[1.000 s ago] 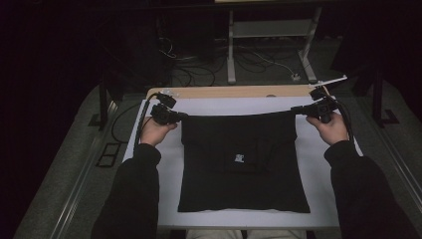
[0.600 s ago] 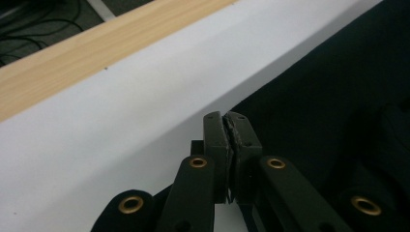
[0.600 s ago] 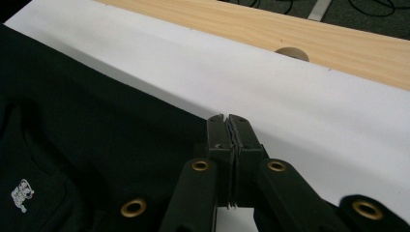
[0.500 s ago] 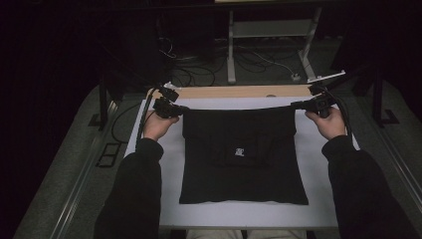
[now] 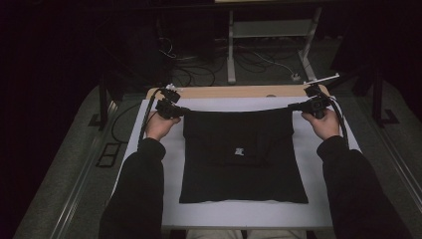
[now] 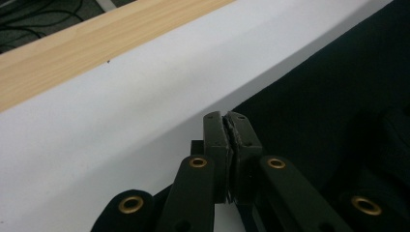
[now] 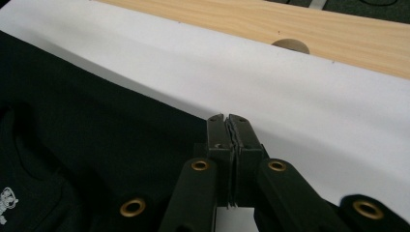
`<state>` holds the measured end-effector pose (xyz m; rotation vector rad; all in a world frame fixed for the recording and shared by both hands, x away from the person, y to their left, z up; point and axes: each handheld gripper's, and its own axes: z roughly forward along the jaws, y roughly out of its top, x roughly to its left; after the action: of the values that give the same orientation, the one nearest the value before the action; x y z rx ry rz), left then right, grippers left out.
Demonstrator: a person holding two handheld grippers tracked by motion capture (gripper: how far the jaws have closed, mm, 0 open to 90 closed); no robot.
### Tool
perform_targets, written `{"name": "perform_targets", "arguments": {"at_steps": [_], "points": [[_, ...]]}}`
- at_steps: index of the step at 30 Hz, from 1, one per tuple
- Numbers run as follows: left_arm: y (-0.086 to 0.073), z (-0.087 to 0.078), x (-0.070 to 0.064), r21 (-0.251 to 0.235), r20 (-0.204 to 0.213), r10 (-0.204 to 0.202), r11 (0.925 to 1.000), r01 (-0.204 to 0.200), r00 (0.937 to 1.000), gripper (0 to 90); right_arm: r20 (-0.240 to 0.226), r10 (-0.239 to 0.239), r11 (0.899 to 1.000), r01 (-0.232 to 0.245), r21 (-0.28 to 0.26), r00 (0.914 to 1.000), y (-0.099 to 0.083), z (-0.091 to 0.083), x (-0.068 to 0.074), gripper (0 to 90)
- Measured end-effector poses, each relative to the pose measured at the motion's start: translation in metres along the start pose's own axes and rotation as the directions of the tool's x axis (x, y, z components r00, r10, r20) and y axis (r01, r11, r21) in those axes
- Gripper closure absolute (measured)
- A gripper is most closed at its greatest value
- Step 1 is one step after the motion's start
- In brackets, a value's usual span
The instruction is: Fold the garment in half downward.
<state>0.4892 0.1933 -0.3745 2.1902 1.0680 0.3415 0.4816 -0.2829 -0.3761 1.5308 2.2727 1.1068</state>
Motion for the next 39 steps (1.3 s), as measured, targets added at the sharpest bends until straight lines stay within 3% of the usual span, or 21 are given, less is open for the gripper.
{"name": "perform_targets", "arguments": {"at_steps": [16,22,28,31,32,35,37,39], "points": [[-0.011,0.025,0.007,0.041,0.019,-0.025,0.9989,0.025,0.9995,86.1,0.013,0.021,0.998,-0.022,0.056,0.9997,-0.008,0.029,-0.008,87.0],[-0.017,0.029,0.01,0.048,0.043,-0.065,0.9968,0.063,0.9969,85.9,0.003,0.058,0.995,-0.058,0.077,0.9983,-0.011,0.035,-0.012,86.6],[-0.023,0.034,0.01,0.07,0.053,-0.075,0.995,0.071,0.9958,83.6,-0.005,0.1,0.992,-0.099,0.079,0.995,-0.015,0.038,-0.013,86.1],[-0.025,0.037,0.012,0.107,0.093,-0.133,0.9866,0.123,0.9868,80.9,-0.008,0.107,0.991,-0.106,0.081,0.9942,-0.015,0.038,-0.013,79.3],[-0.026,0.038,0.011,0.111,0.085,-0.137,0.9856,0.127,0.987,79.3,-0.014,0.111,0.991,-0.109,0.082,0.9937,-0.015,0.037,-0.013,75.9],[-0.029,0.038,0.009,0.116,0.055,-0.117,0.9872,0.11,0.9916,69.8,-0.035,0.128,0.989,-0.125,0.084,0.9912,-0.016,0.034,-0.014,71.4],[-0.03,0.037,0.009,0.101,0.078,-0.125,0.9879,0.117,0.9891,65.8,-0.039,0.126,0.989,-0.123,0.078,0.9912,-0.017,0.031,-0.014,66.8],[-0.03,0.035,0.007,0.084,0.078,-0.107,0.9914,0.1,0.9912,61.4,-0.043,0.123,0.99,-0.119,0.074,0.9915,-0.018,0.029,-0.014,61.2]]}}
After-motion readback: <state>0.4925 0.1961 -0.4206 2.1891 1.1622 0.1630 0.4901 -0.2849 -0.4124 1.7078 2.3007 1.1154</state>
